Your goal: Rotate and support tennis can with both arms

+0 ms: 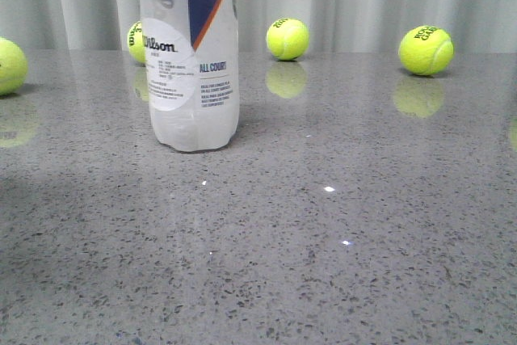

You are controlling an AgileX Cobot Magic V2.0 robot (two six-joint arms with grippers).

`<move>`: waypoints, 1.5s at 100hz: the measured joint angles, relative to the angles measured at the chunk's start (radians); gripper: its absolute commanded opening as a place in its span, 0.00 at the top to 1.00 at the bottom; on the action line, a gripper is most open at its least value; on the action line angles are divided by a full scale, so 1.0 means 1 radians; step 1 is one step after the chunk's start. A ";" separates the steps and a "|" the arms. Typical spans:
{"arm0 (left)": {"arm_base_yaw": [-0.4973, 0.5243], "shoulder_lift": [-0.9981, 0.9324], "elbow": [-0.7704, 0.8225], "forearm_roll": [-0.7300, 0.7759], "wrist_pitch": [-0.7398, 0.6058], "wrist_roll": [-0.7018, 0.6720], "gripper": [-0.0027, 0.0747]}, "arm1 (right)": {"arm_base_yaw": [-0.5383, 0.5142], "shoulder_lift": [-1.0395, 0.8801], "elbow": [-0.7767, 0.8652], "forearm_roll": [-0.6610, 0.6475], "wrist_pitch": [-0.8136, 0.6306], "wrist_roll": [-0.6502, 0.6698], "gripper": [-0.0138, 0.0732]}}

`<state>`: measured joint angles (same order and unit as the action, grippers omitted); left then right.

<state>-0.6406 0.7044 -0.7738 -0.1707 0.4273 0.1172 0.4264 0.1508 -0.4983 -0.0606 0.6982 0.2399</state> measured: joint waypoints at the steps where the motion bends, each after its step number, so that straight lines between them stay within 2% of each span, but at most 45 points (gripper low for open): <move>1: 0.000 -0.004 0.010 0.000 -0.002 0.000 0.99 | 0.000 0.000 0.000 0.000 0.000 0.000 0.92; 25: 0.000 -0.120 0.114 0.023 -0.019 0.000 0.99 | 0.000 0.000 0.000 0.000 0.000 0.000 0.92; 58: 0.000 -0.184 0.243 0.064 -0.078 0.000 0.99 | 0.000 0.000 0.000 0.000 0.000 0.001 0.92; 76: 0.004 -0.202 0.303 0.066 -0.209 0.000 0.99 | 0.000 0.000 0.000 0.000 0.000 0.002 0.92; 97: 0.109 -0.209 0.348 0.085 -0.293 -0.003 0.99 | 0.000 0.000 0.000 0.000 0.000 0.002 0.92; 119: 0.220 -0.292 0.420 0.177 -0.298 -0.127 0.99 | 0.000 0.000 0.000 0.000 0.000 0.002 0.92; 150: 0.428 -0.463 0.589 0.171 -0.328 -0.106 0.99 | 0.000 0.000 0.000 0.000 0.000 0.000 0.92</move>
<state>-0.2123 0.2413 -0.1847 0.0000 0.0995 0.0111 0.4264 0.1508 -0.4983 -0.0606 0.6982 0.2400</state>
